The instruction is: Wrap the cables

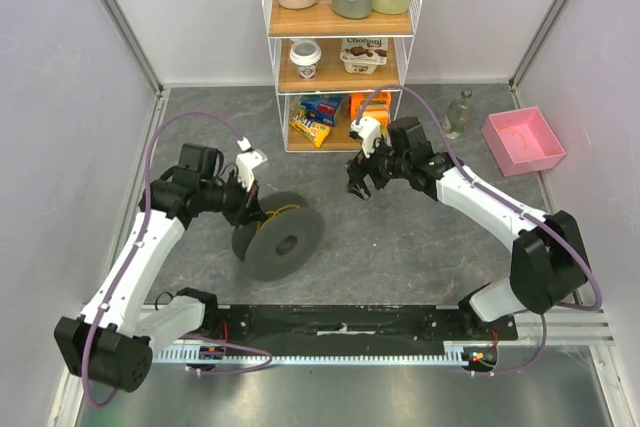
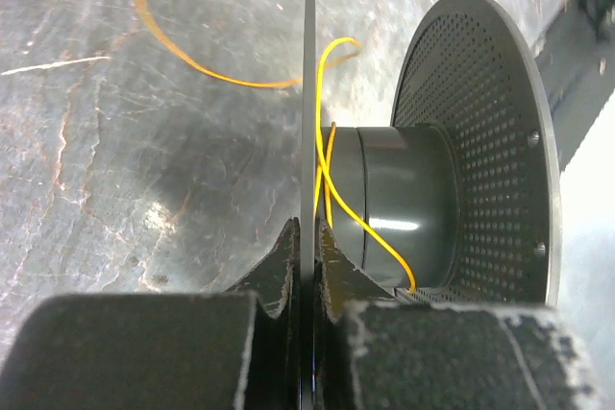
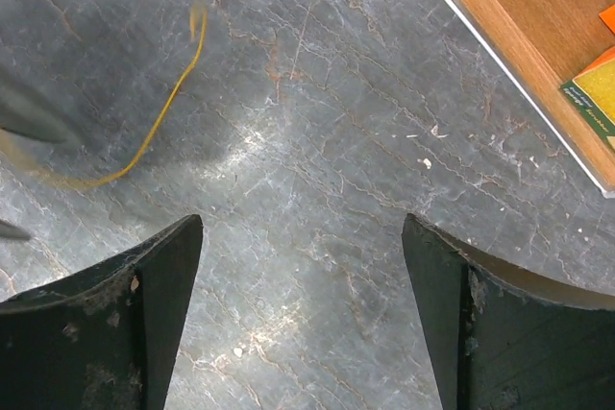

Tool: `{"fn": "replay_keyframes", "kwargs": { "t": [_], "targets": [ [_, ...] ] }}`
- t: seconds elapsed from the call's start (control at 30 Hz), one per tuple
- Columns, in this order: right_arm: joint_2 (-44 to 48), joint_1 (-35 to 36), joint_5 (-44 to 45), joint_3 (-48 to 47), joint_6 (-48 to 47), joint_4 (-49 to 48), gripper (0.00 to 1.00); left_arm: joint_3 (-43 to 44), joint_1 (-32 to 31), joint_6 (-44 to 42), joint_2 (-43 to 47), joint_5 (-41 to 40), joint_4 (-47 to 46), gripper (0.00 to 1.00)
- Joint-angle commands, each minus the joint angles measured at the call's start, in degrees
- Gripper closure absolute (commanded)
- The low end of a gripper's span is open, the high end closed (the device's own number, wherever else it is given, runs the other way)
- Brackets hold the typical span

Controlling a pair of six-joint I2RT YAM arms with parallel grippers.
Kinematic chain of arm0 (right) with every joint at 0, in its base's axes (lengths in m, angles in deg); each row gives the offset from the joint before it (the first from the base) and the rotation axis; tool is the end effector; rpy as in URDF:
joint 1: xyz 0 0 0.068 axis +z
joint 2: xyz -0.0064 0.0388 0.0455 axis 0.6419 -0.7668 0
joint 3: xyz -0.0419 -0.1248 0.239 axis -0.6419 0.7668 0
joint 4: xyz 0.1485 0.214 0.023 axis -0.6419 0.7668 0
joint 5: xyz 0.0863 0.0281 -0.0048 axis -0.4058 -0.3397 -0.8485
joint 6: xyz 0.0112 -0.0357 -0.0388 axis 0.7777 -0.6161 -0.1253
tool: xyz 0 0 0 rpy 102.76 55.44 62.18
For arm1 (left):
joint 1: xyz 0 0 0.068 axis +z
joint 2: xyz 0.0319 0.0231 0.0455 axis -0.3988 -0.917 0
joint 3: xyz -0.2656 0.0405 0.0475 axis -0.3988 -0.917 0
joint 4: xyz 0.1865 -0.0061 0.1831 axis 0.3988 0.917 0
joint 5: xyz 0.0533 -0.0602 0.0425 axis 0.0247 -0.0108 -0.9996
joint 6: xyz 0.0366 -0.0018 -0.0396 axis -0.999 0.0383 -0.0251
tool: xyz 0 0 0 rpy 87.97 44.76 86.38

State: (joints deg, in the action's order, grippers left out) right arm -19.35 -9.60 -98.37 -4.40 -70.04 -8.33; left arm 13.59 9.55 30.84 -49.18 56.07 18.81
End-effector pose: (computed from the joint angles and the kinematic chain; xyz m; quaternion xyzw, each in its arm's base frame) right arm 0.2743 0.1759 0.2669 -0.3470 0.8176 0.2618 0.3775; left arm 0.1855 -0.0671 0.3067 0.3179 0.8523 -0.2805 0.3064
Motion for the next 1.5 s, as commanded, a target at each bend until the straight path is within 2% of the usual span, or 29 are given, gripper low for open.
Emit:
{"fn": "replay_keyframes", "kwargs": {
  "t": [0.0, 0.17, 0.3, 0.43, 0.6, 0.7, 0.77, 0.9, 0.97, 1.17, 1.27, 1.47],
  "targets": [
    [-2.62, -0.97, -3.16, -2.55, 1.85, 0.9, 0.09, 3.36, -0.46, -23.88, 3.47, 8.31, 11.97, 0.98],
    [-7.02, -0.88, -3.16, -2.11, 7.19, 1.61, 0.13, 3.11, -0.63, -38.21, 4.26, 7.25, 18.13, 0.98],
    [-10.1, 0.96, -2.19, -3.25, 9.23, 0.03, 0.15, 2.75, -0.9, -43.86, 3.57, 5.32, 20.16, 0.98],
    [-12.04, 1.75, -6.14, -4.84, 6.61, 2.39, 0.16, 3.45, -0.9, -42.37, 1.81, 5.49, 20.16, 0.98],
    [-9.06, 3.41, -7.47, 1.04, 6.5, 6.69, 0.26, 2.49, -0.9, -39.3, 2.33, 4.26, 16.13, 0.98],
    [-6.59, 7.45, -3.18, 3.68, 12.2, 7.85, 0.28, 2.31, -0.98, -35.7, 2.16, 4.61, 13.05, 0.98],
    [-5.89, 10.44, 3.04, 3.95, 17.91, 7.85, 0.34, 1.87, -0.9, -32.62, 2.24, 4.7, 11.21, 0.98],
    [-7.72, 14.49, 13.33, 1.23, 27.66, 11.0, 0.36, 0.64, -0.9, -29.01, 3.56, 3.73, 7.6, 0.98],
    [-8.69, 15.63, 15.46, 0.61, 31.01, 11.62, 0.35, 0.38, -0.98, -28.13, 4.26, 3.56, 6.54, 0.98],
    [-12.64, 17.92, 18.81, -0.61, 37.71, 12.24, 0.4, -0.5, -0.98, -26.46, 5.32, 2.94, 4.43, 0.98],
    [-15.2, 18.01, 18.29, -3.16, 38.68, 13.12, 0.41, -1.11, -0.9, -25.84, 5.76, 2.85, 3.73, 0.98],
    [-15.29, 18.54, 16.71, -2.38, 40.35, 10.75, 0.43, -2.35, -0.9, -25.84, 6.02, 2.77, 2.58, 0.98]
  ]
}}
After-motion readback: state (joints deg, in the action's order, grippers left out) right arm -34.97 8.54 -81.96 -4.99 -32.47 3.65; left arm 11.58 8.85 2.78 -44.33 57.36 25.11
